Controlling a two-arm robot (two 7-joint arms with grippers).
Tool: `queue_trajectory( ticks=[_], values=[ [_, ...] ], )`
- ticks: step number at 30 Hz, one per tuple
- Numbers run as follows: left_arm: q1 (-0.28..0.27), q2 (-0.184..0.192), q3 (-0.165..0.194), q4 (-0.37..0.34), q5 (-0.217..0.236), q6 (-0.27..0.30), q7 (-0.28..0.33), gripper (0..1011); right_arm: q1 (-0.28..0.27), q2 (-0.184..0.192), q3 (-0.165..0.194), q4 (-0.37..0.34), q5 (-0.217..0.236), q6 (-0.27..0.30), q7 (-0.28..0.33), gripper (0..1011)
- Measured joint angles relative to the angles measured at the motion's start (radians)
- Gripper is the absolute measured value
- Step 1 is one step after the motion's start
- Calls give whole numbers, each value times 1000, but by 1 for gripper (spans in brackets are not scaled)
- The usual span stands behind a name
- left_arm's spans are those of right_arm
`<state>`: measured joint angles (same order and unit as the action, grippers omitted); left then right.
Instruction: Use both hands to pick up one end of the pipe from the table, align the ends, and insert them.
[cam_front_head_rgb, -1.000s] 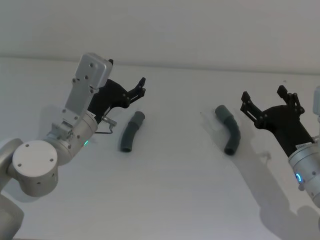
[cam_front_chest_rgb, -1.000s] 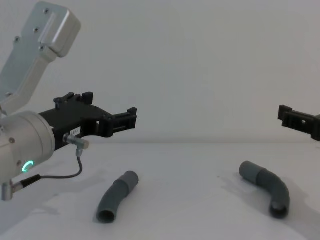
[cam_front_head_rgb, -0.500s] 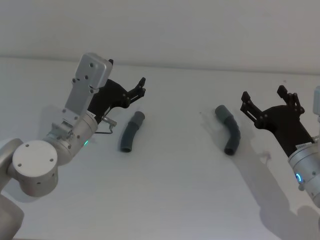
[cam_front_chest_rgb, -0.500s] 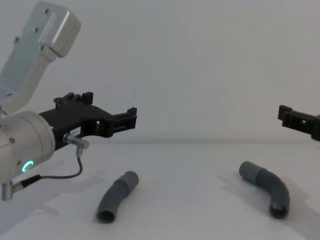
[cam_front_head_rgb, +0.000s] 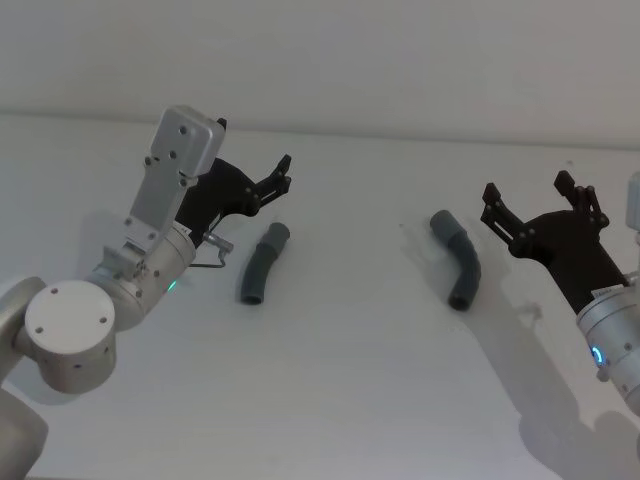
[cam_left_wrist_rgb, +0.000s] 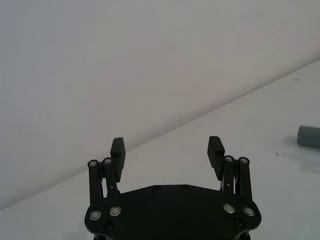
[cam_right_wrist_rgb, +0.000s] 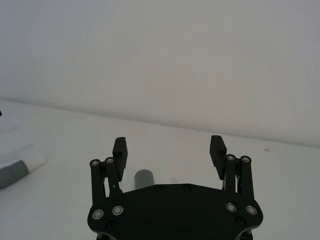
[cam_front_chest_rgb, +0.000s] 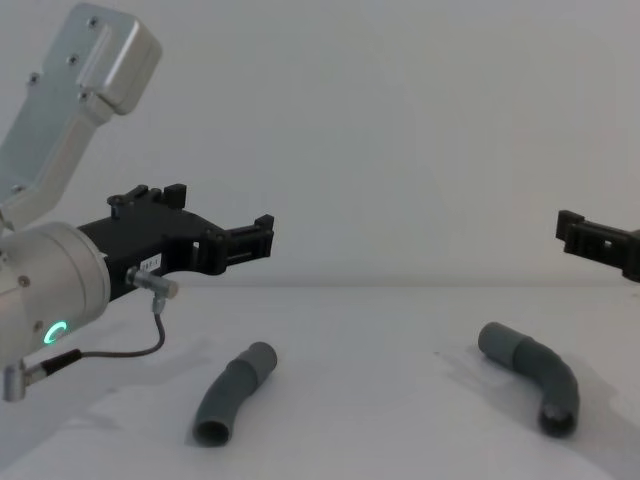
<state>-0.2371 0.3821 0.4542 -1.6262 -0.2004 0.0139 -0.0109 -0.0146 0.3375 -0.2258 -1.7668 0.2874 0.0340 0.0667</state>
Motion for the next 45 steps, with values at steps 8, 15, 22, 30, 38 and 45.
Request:
queue_trajectory(
  ticks=[8, 15, 22, 30, 38, 45],
  values=[
    [0, 0, 0, 0, 0, 0, 0, 1000, 0, 0, 0, 0, 0, 0, 0, 1000],
    [0, 0, 0, 0, 0, 0, 0, 1000, 0, 0, 0, 0, 0, 0, 0, 1000],
    [0, 0, 0, 0, 0, 0, 0, 1000, 0, 0, 0, 0, 0, 0, 0, 1000],
    [0, 0, 0, 0, 0, 0, 0, 1000, 0, 0, 0, 0, 0, 0, 0, 1000],
    [0, 0, 0, 0, 0, 0, 0, 1000, 0, 0, 0, 0, 0, 0, 0, 1000],
    [0, 0, 0, 0, 0, 0, 0, 1000, 0, 0, 0, 0, 0, 0, 0, 1000]
  ],
)
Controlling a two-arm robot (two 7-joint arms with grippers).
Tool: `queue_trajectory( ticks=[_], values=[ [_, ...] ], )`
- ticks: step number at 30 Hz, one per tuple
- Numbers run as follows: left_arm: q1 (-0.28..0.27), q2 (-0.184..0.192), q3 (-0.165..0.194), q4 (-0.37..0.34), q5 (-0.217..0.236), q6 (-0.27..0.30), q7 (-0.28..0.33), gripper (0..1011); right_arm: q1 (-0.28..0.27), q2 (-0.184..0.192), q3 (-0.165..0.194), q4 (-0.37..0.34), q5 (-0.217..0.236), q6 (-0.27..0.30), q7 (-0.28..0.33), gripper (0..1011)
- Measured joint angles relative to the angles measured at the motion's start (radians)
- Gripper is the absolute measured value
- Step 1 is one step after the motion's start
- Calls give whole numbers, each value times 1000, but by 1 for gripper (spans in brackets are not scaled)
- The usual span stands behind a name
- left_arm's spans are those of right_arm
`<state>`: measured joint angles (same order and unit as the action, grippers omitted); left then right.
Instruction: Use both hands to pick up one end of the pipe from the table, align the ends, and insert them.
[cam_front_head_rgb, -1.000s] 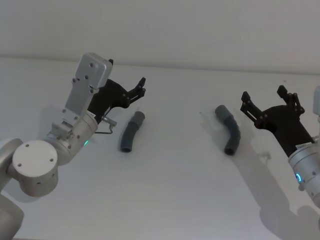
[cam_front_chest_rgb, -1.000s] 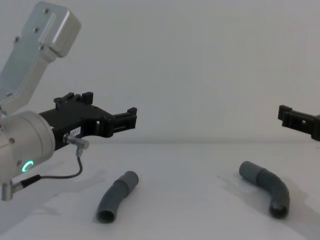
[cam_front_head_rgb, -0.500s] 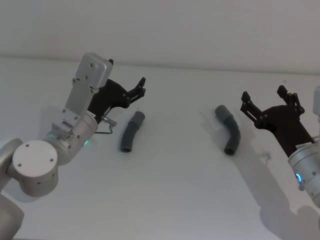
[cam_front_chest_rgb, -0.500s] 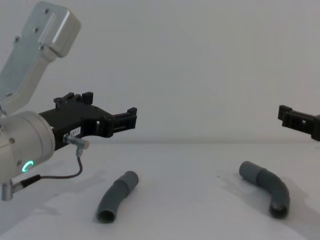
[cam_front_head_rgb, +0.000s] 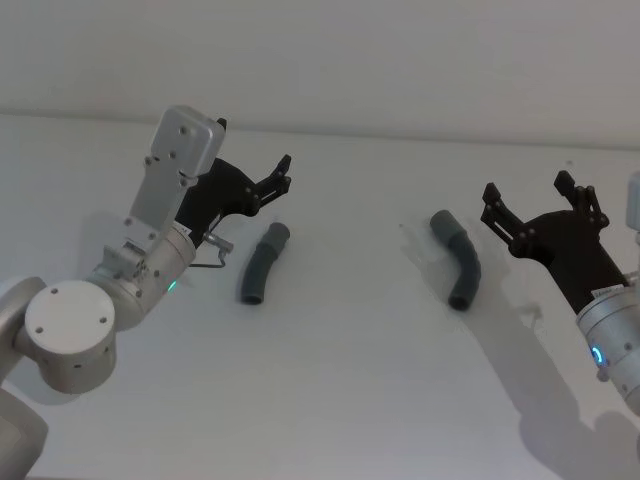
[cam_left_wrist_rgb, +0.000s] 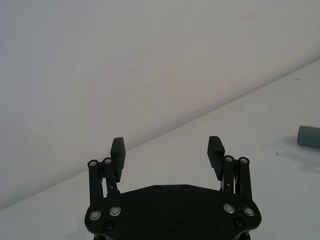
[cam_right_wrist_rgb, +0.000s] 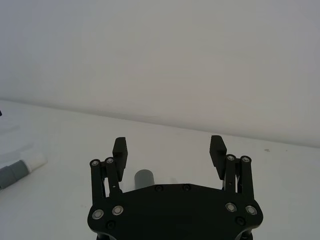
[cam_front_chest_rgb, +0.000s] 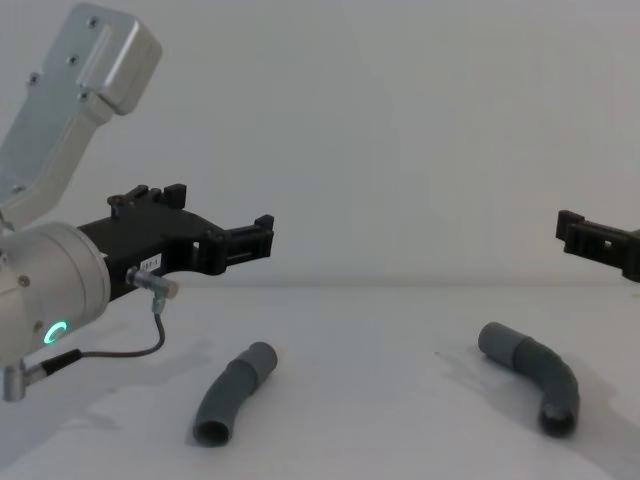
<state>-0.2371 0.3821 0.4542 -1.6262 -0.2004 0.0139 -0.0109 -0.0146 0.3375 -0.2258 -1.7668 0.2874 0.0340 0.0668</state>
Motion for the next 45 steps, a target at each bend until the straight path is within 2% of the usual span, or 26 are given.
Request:
queue_trajectory(
  ticks=[12, 19, 28, 35, 45],
  values=[
    [0, 0, 0, 0, 0, 0, 0, 1000, 1, 2, -1, 0, 8, 25, 16, 1000],
    [0, 0, 0, 0, 0, 0, 0, 1000, 2, 20, -7, -5, 16, 92, 40, 1000],
    [0, 0, 0, 0, 0, 0, 0, 1000, 21, 41, -21, -12, 9, 218, 52, 1000],
    [0, 0, 0, 0, 0, 0, 0, 1000, 52, 36, -31, -5, 2, 306, 51, 1000],
    [0, 0, 0, 0, 0, 0, 0, 1000, 86, 22, -42, 15, -6, 386, 45, 1000]
  ],
)
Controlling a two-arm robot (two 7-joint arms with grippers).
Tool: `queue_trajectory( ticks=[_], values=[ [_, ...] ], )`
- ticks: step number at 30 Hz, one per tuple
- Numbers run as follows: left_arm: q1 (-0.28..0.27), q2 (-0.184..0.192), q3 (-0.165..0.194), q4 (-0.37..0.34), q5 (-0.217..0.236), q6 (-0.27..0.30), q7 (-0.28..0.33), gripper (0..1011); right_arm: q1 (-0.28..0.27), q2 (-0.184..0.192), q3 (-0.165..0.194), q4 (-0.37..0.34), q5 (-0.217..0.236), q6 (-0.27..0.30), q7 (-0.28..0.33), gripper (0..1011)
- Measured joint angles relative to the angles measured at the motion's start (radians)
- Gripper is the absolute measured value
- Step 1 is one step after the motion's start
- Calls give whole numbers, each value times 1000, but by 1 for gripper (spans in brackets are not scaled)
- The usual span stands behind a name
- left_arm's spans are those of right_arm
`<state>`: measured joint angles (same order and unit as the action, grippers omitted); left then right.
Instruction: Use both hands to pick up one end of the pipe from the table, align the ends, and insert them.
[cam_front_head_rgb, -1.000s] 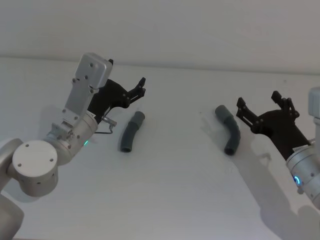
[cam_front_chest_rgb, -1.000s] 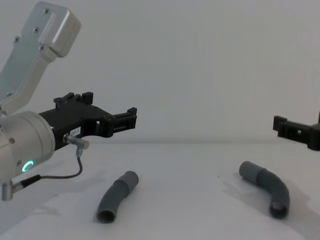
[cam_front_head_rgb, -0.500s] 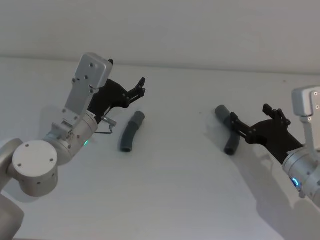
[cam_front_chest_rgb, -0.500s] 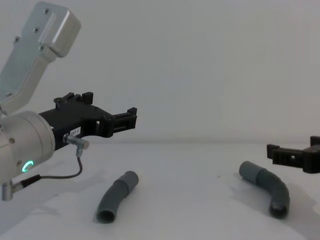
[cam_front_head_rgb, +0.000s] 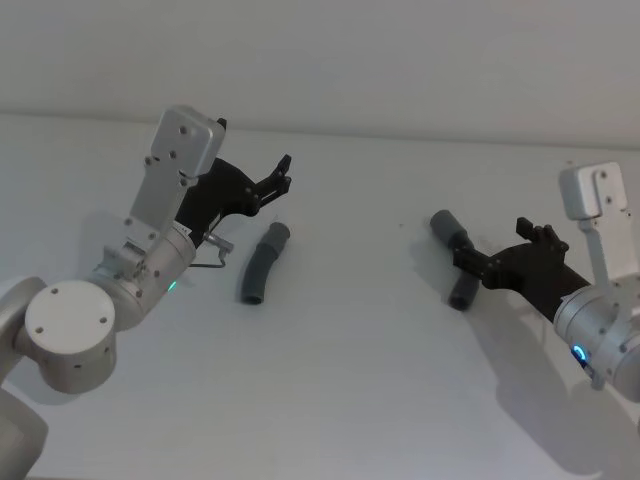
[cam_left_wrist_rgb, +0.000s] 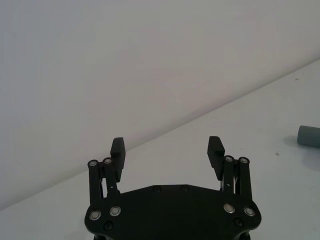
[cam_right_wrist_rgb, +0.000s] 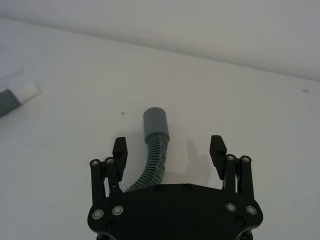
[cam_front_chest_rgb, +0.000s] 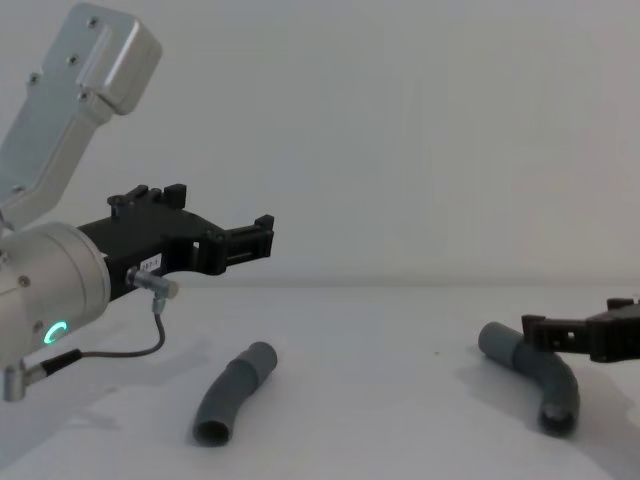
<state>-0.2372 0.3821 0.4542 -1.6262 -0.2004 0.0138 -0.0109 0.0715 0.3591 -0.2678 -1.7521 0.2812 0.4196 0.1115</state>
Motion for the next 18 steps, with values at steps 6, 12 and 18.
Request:
queue_trajectory(
  ticks=[6, 12, 18],
  values=[
    [0, 0, 0, 0, 0, 0, 0, 1000, 17, -6, -6, 13, -6, 36, 1, 1000],
    [0, 0, 0, 0, 0, 0, 0, 1000, 31, -13, -12, 29, -13, 60, 2, 1000],
    [0, 0, 0, 0, 0, 0, 0, 1000, 41, -22, -17, 43, -20, 78, 2, 1000]
  ],
)
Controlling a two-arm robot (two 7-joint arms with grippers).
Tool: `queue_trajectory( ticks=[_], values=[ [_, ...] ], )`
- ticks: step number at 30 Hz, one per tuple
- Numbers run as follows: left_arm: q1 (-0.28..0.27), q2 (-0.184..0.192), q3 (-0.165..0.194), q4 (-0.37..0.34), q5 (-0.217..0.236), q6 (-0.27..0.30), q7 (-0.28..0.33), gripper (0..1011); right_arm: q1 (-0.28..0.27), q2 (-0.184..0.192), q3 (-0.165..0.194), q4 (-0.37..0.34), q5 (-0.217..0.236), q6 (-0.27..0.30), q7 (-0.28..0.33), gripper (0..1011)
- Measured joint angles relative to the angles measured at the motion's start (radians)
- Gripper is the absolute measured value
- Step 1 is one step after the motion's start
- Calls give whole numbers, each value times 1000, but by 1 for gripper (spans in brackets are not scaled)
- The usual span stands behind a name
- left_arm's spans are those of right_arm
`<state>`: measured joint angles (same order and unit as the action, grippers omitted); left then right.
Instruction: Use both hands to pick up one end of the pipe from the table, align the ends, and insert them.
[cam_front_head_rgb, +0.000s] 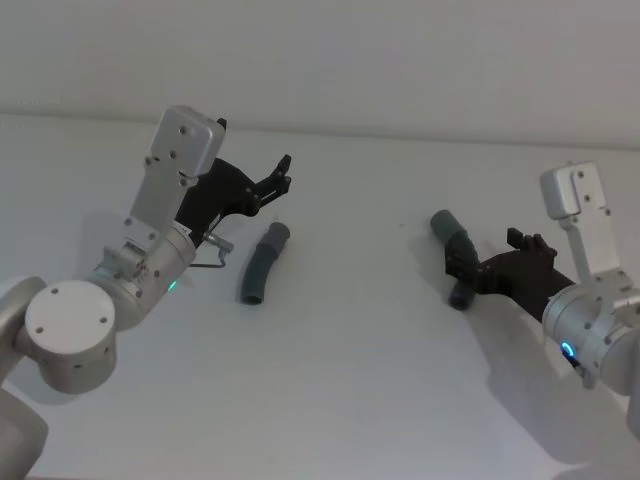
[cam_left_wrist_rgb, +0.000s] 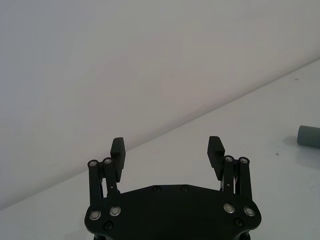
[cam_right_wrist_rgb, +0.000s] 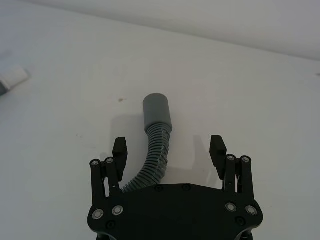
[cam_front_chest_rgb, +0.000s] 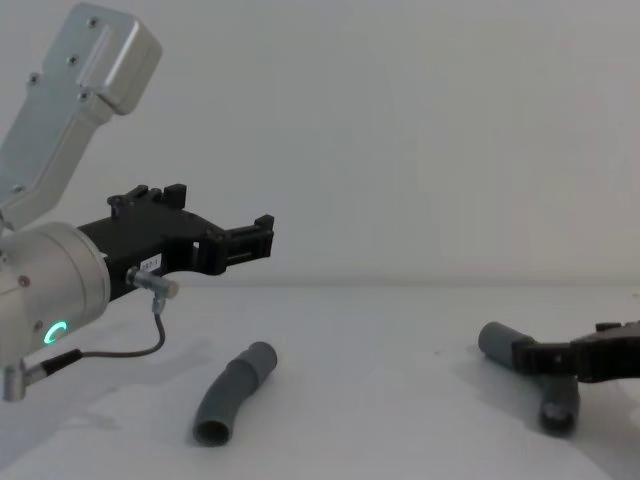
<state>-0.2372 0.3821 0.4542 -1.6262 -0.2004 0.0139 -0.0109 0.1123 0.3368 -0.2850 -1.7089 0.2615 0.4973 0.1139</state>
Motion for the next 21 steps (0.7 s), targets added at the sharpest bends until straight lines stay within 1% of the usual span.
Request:
queue_trajectory(
  ticks=[13, 21],
  values=[
    [0, 0, 0, 0, 0, 0, 0, 1000, 16, -32, -6, 37, -14, 30, -15, 1000],
    [0, 0, 0, 0, 0, 0, 0, 1000, 24, -47, -3, 52, -20, 36, -20, 1000]
  ],
)
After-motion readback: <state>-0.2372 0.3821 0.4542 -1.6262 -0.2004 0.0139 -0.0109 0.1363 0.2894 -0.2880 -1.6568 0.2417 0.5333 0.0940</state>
